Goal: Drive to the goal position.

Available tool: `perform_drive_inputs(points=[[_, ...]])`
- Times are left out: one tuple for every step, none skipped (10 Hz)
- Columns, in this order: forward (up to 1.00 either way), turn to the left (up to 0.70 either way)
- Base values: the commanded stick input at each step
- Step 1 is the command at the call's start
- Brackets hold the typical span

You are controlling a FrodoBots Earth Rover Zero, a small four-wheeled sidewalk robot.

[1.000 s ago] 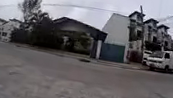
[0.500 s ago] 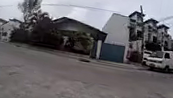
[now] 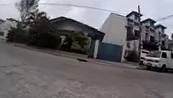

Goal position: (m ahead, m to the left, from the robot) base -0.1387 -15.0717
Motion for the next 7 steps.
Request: perform_drive_inputs(points=[[0.00,0.00],[0.00,0.00],[0.00,-0.16],[0.00,-0.48],[0.00,-0.70],[0.00,-0.70],[0.00,-0.70]])
